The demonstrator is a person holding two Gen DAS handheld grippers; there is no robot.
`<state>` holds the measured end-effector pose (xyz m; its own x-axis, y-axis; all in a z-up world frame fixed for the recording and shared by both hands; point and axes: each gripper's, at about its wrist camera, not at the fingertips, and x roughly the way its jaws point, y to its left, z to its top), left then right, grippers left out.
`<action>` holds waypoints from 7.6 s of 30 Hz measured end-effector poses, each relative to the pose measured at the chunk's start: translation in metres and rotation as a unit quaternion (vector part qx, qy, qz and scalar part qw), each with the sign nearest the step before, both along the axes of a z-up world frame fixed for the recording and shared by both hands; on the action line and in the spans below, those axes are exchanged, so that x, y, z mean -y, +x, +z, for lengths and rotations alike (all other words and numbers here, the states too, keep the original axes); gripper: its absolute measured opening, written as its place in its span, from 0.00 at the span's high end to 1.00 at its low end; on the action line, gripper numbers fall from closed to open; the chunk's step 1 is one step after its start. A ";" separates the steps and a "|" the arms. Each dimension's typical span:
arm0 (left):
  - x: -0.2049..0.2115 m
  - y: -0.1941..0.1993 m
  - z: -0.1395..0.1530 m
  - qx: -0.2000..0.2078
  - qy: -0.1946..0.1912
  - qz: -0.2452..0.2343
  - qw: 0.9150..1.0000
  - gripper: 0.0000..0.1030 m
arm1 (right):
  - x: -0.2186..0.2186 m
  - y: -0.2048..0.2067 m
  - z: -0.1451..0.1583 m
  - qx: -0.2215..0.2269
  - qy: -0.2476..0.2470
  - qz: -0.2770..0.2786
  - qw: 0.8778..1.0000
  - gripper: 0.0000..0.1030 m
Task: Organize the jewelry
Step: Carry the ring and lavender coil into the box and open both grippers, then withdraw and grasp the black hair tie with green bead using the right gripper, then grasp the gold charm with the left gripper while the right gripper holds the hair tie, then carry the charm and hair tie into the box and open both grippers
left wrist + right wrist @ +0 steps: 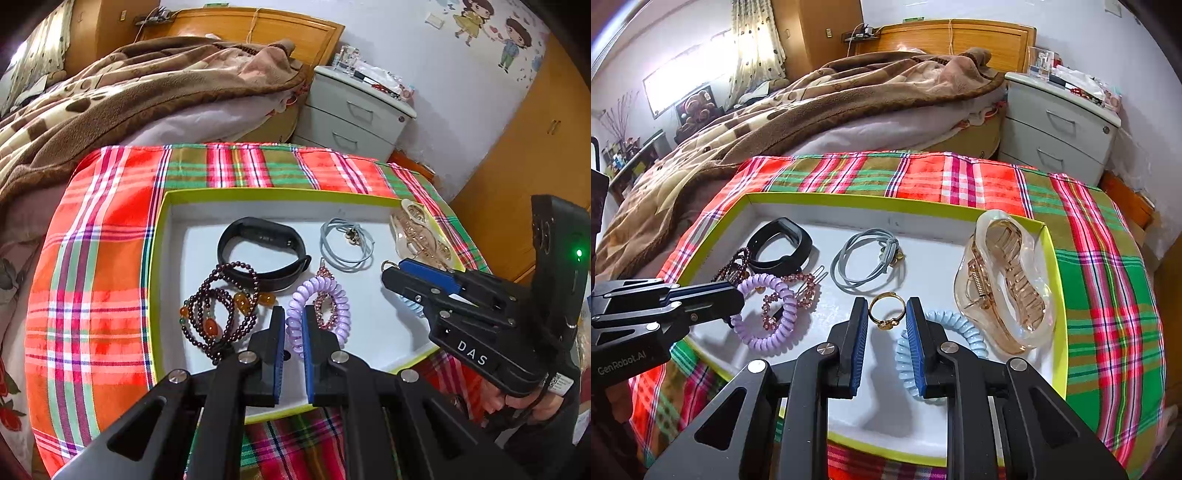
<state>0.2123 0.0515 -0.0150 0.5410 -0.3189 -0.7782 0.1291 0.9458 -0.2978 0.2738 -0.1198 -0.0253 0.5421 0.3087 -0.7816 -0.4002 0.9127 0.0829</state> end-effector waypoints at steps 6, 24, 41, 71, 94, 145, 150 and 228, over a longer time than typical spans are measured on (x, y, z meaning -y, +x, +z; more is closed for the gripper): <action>-0.001 0.000 -0.001 -0.001 0.003 0.003 1.000 0.91 | -0.003 0.000 -0.001 0.001 -0.002 0.001 1.000 0.79; 0.000 -0.007 0.006 0.003 0.005 0.007 1.000 0.72 | 0.004 -0.003 0.004 0.006 0.010 -0.016 1.000 0.70; 0.009 -0.038 0.033 0.035 0.012 0.009 0.999 0.53 | 0.019 -0.042 0.030 0.035 0.039 -0.032 0.998 0.69; 0.011 -0.095 0.017 0.017 -0.028 0.008 0.999 0.44 | 0.029 -0.116 -0.016 -0.010 -0.003 -0.001 1.000 0.59; 0.043 -0.087 0.006 0.004 -0.017 -0.032 0.999 0.44 | 0.065 -0.134 0.003 0.028 0.029 -0.047 0.998 0.73; 0.092 -0.083 0.000 0.037 0.081 -0.073 0.993 0.76 | 0.086 -0.148 0.024 0.062 0.063 -0.071 0.994 0.73; 0.086 -0.083 0.009 0.046 0.075 -0.068 0.994 0.76 | 0.083 -0.147 0.031 0.068 0.063 -0.071 0.993 0.73; 0.054 0.073 -0.002 0.001 0.045 -0.046 0.998 0.70 | -0.001 -0.024 -0.007 0.002 -0.002 0.005 1.000 0.72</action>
